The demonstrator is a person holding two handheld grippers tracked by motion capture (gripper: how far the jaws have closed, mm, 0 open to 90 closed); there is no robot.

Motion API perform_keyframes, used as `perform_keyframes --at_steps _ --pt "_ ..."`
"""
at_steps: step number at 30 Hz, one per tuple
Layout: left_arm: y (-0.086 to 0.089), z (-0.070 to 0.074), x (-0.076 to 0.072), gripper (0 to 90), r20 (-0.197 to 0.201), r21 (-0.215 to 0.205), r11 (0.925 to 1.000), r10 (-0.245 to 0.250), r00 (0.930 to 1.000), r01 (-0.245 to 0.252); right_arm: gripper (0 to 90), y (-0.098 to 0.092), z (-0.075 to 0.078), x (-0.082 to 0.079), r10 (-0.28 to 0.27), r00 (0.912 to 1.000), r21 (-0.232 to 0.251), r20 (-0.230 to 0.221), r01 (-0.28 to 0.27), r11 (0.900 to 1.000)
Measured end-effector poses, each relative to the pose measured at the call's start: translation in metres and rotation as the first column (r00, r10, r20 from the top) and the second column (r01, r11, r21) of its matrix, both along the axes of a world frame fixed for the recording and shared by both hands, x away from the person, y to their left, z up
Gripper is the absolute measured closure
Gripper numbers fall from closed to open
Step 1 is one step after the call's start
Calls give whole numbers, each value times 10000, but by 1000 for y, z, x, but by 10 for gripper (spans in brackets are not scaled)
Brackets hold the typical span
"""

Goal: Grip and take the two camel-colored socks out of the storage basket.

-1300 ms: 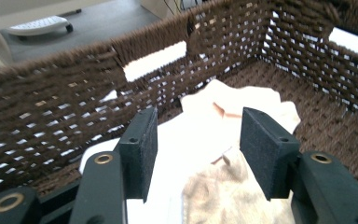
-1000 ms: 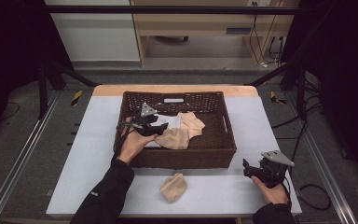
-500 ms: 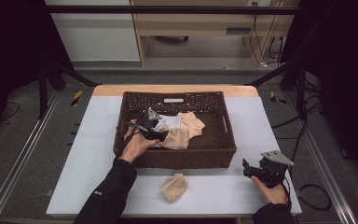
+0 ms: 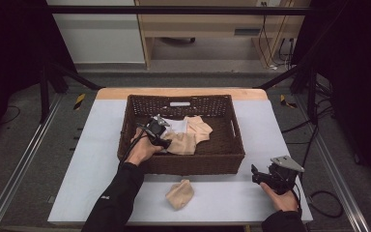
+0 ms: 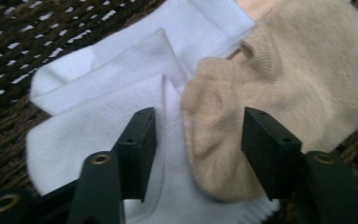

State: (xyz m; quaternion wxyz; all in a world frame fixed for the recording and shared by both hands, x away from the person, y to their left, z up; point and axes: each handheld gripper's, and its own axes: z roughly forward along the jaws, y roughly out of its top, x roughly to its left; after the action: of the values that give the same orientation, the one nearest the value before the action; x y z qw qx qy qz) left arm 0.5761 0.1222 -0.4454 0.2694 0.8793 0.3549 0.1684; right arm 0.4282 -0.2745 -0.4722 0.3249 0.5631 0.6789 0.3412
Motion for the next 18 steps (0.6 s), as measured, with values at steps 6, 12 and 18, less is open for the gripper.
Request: perform_keyframes --at_steps 6,12,18 --pt "0 1 -1 690 -530 -94 9999 49 9986 -54 42 0 0 0 -3 10000 15 8 3 10000" --pt "0 5 -3 864 -485 -229 9997 34 9988 -45 42 -1 0 0 8 10000 -19 33 -8 10000" --pt "2 11 -5 881 -35 -457 9984 330 9995 -331 42 -1 1 -1 -14 10000 17 39 14 10000"
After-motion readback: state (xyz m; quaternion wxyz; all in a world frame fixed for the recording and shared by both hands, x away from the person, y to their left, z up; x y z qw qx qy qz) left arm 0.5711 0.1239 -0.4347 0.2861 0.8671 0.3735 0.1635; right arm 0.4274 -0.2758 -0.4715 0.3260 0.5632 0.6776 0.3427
